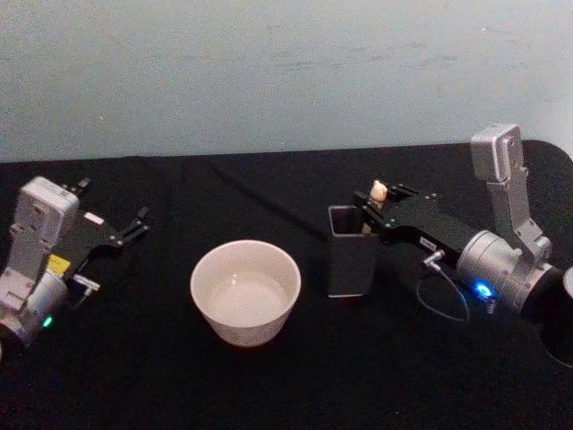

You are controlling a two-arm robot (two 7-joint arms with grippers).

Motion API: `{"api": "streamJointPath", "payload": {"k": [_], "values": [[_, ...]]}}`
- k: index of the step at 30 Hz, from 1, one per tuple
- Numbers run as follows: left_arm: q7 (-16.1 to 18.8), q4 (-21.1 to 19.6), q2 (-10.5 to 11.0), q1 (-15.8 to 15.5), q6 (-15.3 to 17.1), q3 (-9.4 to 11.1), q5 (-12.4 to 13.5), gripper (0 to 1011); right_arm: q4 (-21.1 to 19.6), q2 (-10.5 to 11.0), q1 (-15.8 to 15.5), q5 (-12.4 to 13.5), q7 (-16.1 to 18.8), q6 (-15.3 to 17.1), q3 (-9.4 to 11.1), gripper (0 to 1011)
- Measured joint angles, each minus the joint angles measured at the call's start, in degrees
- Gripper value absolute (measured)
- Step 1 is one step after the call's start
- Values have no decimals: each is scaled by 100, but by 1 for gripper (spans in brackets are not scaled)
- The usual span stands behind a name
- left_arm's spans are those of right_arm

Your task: Pick up the stirring spoon with one hand, stir inside the cup, then place it back in its original position.

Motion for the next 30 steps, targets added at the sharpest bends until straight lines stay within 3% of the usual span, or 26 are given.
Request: {"api": "streamJointPath", "payload": {"k": [7, 16, 30], "values": [[0, 0, 0, 0, 0, 0, 0, 1001, 0, 0, 0, 3, 0, -1, 0, 216], [0, 0, 0, 0, 0, 0, 0, 1001, -53, -25, -36, 1, 48, -38, 52, 214], [0, 0, 0, 0, 0, -1, 0, 1001, -629, 18, -64, 136, 158, -230, 327, 214]]}}
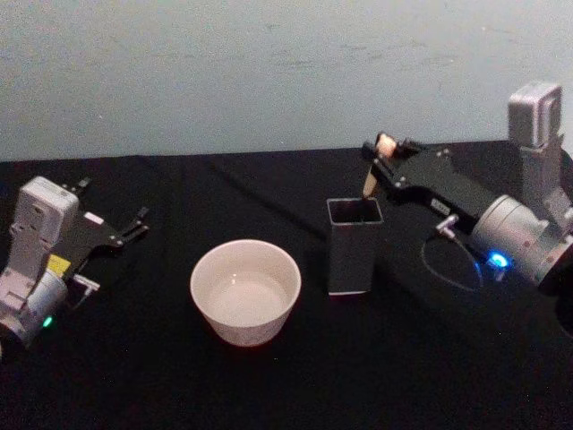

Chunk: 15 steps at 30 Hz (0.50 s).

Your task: Pick up the stirring spoon with one hand, stir inside the cup, then place it back in its original position.

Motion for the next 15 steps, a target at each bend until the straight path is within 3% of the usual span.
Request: {"api": "streamJointPath", "payload": {"k": [15], "values": [[0, 0, 0, 0, 0, 0, 0, 1001, -396, 18, 179, 182, 42, -340, 246, 214]]}}
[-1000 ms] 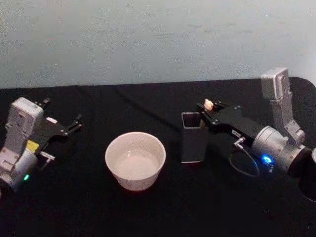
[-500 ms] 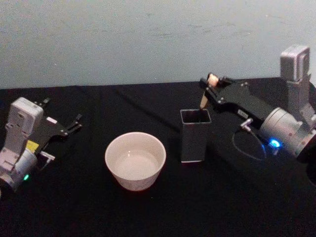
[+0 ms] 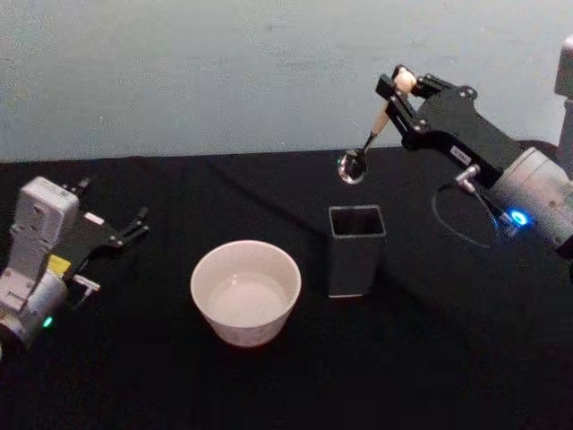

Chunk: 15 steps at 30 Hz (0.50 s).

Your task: Pick up the stirring spoon with one hand, stir inside the cup, then place it back in its original position.

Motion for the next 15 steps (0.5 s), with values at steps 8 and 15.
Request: {"api": "streamJointPath", "payload": {"k": [8, 15], "values": [[0, 0, 0, 0, 0, 0, 1, 1001, 84, -96, 170, 25, 191, -115, -189, 214], [0, 0, 0, 0, 0, 0, 0, 1002, 228, -155, 334, 91, 530, -153, -523, 214]]}}
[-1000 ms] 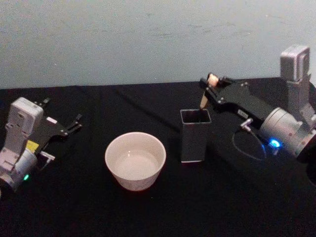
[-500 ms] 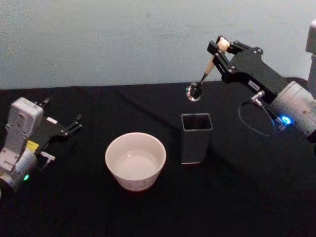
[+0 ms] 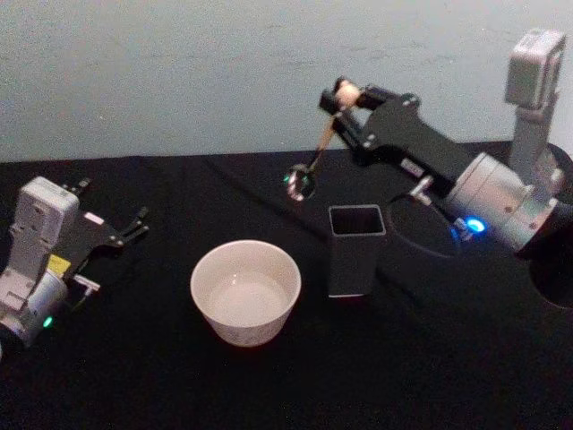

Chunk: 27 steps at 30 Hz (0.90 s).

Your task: Pick up the stirring spoon with one hand, stir inside the cup, then place it back in its original position.

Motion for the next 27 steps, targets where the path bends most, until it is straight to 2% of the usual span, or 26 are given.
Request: {"api": "streamJointPath", "payload": {"k": [10, 17, 27], "values": [[0, 0, 0, 0, 0, 0, 0, 1001, 398, -70, 210, 5, 565, -285, -562, 214], [0, 0, 0, 0, 0, 0, 0, 1001, 868, -112, 390, -293, 841, -583, -961, 214], [0, 0, 0, 0, 0, 0, 0, 1001, 1455, -249, 578, -640, 955, -832, -1225, 214]]}}
